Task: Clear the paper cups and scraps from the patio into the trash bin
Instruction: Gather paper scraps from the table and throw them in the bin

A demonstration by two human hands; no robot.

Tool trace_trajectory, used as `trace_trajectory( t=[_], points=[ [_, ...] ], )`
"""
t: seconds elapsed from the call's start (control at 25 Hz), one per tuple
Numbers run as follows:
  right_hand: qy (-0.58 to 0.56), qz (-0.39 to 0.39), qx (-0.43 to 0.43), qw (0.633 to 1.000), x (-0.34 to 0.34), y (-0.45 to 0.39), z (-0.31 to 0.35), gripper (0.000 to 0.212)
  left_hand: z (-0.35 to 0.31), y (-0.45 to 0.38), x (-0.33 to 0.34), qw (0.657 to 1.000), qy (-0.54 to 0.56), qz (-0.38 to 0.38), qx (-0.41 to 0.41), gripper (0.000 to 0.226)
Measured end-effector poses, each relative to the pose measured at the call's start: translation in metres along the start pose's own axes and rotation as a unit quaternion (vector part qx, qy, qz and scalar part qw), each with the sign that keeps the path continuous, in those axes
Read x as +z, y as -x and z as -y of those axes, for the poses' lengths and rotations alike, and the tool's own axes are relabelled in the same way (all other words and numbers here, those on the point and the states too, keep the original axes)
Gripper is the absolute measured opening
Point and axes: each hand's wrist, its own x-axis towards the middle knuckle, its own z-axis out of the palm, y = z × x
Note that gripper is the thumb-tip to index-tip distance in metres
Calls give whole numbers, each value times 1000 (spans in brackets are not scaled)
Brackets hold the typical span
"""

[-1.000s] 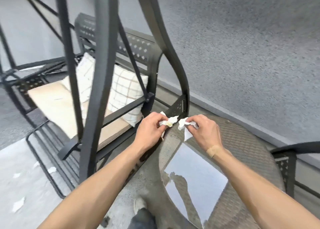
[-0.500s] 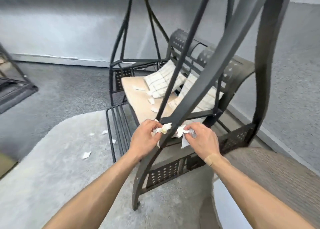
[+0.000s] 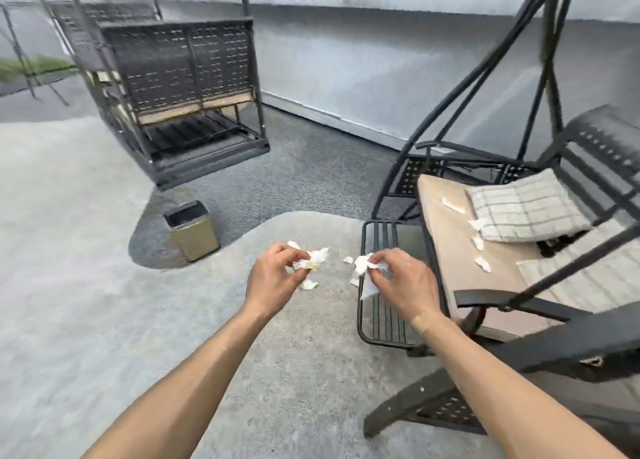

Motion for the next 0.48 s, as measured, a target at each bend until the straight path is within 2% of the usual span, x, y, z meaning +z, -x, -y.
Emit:
trace_trajectory(
  t=[0.24,0.48],
  points=[
    [-67,69,-91,991,83,-52,109,10,96,19,-103,988,-19,-110,-102,22],
    [-99,119,-148,977,165,-93,172,12,158,26,-154,967,-46,-175,-177,23]
  ],
)
